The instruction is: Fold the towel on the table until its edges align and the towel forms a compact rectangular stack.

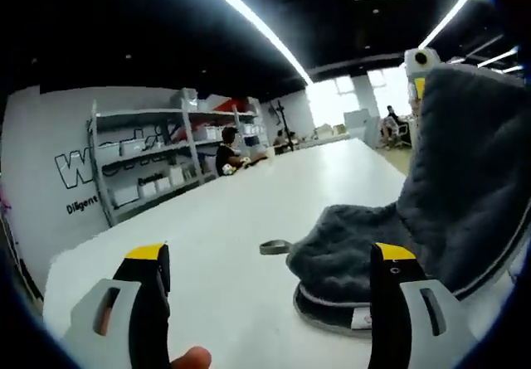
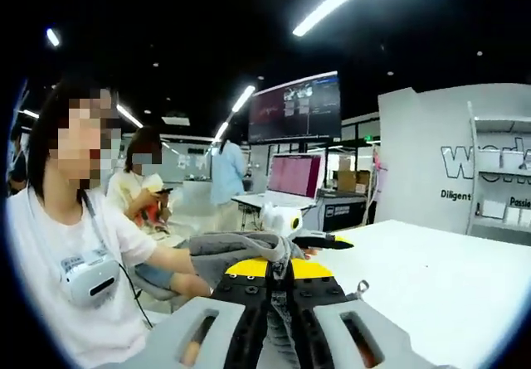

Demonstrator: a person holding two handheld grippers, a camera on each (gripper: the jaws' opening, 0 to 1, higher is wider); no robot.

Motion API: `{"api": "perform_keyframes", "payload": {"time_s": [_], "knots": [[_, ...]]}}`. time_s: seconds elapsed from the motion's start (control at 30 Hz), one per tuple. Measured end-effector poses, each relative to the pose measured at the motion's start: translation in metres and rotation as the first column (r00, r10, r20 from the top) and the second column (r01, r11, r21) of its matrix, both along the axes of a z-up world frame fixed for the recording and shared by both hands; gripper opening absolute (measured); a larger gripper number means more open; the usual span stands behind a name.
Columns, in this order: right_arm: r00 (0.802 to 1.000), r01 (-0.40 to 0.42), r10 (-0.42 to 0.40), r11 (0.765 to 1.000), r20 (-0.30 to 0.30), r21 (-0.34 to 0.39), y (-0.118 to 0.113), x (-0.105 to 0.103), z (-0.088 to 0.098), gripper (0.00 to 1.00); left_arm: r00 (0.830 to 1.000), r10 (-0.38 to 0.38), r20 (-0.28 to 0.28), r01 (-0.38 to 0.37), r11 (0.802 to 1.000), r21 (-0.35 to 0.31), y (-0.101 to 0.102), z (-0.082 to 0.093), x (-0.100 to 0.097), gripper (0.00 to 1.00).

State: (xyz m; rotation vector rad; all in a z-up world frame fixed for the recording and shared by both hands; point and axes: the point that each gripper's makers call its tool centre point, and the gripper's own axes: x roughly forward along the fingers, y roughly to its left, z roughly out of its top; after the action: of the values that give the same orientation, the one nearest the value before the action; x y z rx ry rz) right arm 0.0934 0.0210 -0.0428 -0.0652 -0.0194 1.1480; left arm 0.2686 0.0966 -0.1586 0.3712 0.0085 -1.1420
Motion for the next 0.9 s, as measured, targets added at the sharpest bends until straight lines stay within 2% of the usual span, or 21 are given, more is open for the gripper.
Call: {"api": "perform_keyframes", "payload": {"time_s": [0.07, 0.13, 0.17, 0.23, 0.3, 0.37, 0.57, 0.7, 0.77, 0.9], "knots": [[1.0, 0.012, -0.012, 1.0, -0.005, 0.003, -0.001, 0.002, 0.0, 0.03, 0.999, -0.032, 0.007, 0.032, 0.999, 0.036, -0.005, -0.007, -0.007, 0.99], [1.0, 0.028, -0.027, 1.0, -0.013, 0.01, -0.003, 0.006, 0.001, 0.03, 0.998, -0.062, 0.032, 0.058, 0.993, 0.107, -0.007, -0.017, -0.012, 0.99], [0.998, 0.052, -0.052, 0.999, -0.025, 0.011, -0.007, 0.011, 0.001, 0.03, 0.996, -0.061, 0.058, 0.052, 0.987, 0.153, -0.005, -0.019, -0.006, 0.99], [0.996, 0.084, -0.084, 0.996, -0.039, 0.011, -0.012, 0.019, 0.001, 0.03, 0.995, -0.058, 0.075, 0.041, 0.976, 0.214, -0.004, -0.029, -0.007, 0.99], [0.992, 0.117, -0.116, 0.993, -0.051, 0.017, -0.016, 0.027, 0.001, 0.03, 0.996, -0.06, 0.061, 0.047, 0.979, 0.197, -0.006, -0.029, -0.009, 0.99], [0.984, 0.157, -0.153, 0.987, -0.09, 0.032, -0.023, 0.038, 0.001, 0.03, 0.996, -0.061, 0.057, 0.049, 0.979, 0.198, -0.005, -0.029, -0.008, 0.99], [0.944, 0.287, -0.278, 0.957, -0.18, 0.029, -0.045, 0.077, -0.013, 0.03, 0.997, -0.062, 0.049, 0.051, 0.977, 0.208, -0.002, -0.03, -0.008, 0.98], [0.909, 0.351, -0.347, 0.936, -0.23, -0.024, -0.061, 0.105, -0.031, 0.03, 0.997, -0.072, 0.037, 0.062, 0.976, 0.211, -0.002, -0.031, -0.001, 0.97], [0.886, 0.383, -0.384, 0.922, -0.259, -0.056, -0.068, 0.116, -0.043, 0.03, 0.996, -0.078, 0.041, 0.067, 0.975, 0.214, -0.005, -0.032, -0.01, 0.97], [0.851, 0.429, -0.45, 0.893, -0.27, -0.137, -0.08, 0.138, -0.066, 0.03, 0.994, -0.092, 0.052, 0.079, 0.973, 0.217, -0.006, -0.032, -0.017, 0.97]]}}
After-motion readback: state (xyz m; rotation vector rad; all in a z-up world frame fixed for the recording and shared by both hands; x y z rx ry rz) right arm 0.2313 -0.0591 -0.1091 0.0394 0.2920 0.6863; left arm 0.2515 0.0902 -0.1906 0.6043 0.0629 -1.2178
